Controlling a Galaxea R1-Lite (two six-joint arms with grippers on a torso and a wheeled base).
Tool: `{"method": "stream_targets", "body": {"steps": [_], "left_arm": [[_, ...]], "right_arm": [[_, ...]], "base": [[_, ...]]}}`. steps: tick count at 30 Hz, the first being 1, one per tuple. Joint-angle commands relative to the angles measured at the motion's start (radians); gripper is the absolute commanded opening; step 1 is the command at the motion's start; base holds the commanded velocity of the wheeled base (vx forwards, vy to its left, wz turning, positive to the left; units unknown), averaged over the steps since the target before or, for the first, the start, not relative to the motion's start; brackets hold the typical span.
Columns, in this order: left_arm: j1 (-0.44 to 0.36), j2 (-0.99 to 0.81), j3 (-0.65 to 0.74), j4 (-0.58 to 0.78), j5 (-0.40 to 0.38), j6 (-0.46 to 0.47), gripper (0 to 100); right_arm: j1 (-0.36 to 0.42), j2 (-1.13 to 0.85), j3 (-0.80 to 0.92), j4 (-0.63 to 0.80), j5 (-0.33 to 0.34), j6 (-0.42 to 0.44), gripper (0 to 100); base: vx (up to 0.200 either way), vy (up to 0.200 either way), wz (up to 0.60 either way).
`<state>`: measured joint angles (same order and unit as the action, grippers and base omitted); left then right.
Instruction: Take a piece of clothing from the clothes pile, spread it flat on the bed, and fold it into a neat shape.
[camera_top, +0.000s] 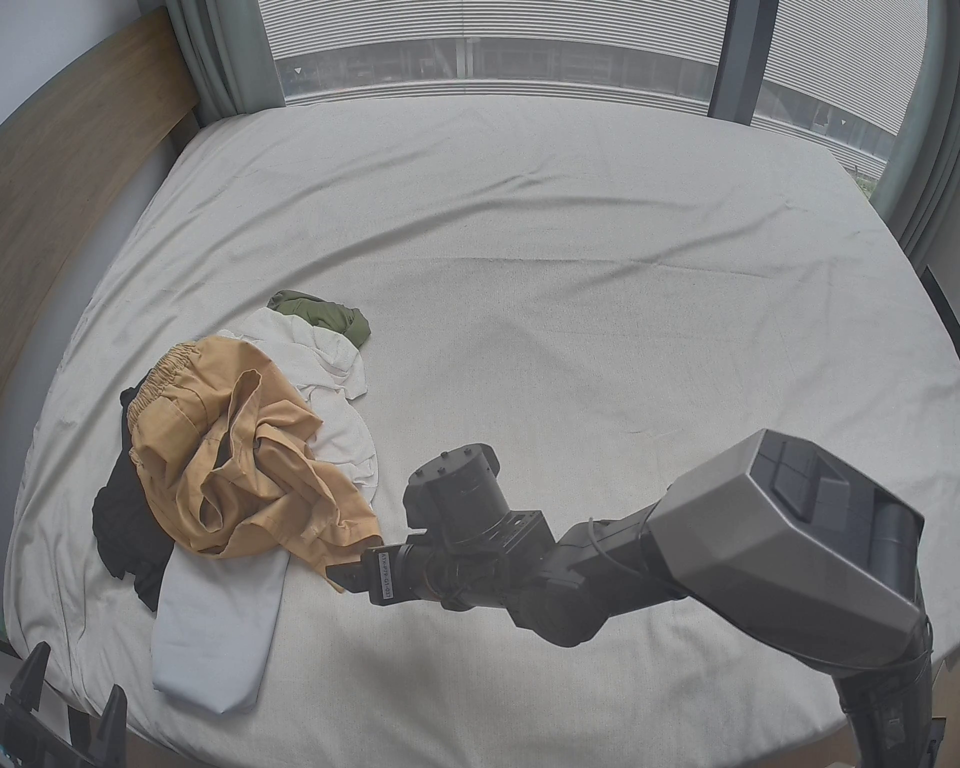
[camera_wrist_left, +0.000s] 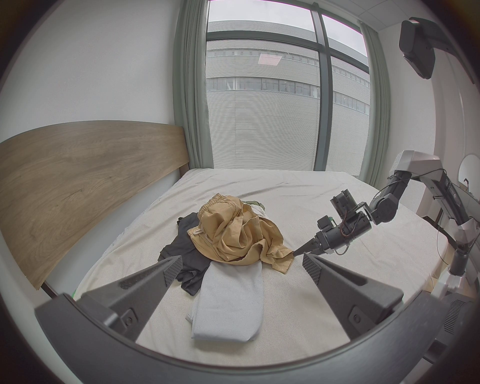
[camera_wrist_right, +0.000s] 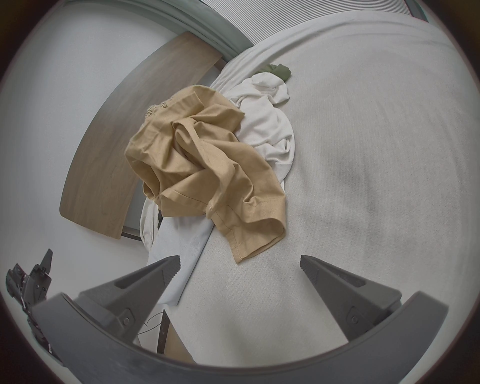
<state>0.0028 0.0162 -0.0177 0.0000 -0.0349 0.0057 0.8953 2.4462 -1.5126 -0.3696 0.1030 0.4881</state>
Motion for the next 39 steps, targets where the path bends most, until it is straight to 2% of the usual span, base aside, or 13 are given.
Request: {"method": "stream_targets", "body": {"steps": [1,14,17,30,31,39], "left_arm": [[0.000,-0.016,0.018,0.000,0.000,0.000,100],[0.000,-0.016,0.018,0.000,0.000,0.000,100],[0.000,-0.016,0.018,0.000,0.000,0.000,100],[0.000,-0.016,0.018,0.000,0.000,0.000,100],[0.000,-0.016,0.018,0.000,0.000,0.000,100],[0.000,-0.016,0.018,0.000,0.000,0.000,100]], "right_arm": [[0.007,0.066,-0.071,0.003,-0.019,0.027,100],[0.001,0.131,-0.159,0.004,-0.039,0.030,100],[0.002,0.157,-0.199,0.003,-0.063,0.029,100],[0.011,0.192,-0.227,-0.006,-0.063,0.029,100],[0.011,0.194,-0.232,-0.006,-0.063,0.029,0],[0.010,0.205,-0.244,-0.006,-0.082,0.029,0]], "base": [[0.000,0.000,0.00],[0.000,0.000,0.00],[0.000,0.000,0.00],[0.000,0.000,0.00],[0.000,0.000,0.00],[0.000,0.000,0.00]]}}
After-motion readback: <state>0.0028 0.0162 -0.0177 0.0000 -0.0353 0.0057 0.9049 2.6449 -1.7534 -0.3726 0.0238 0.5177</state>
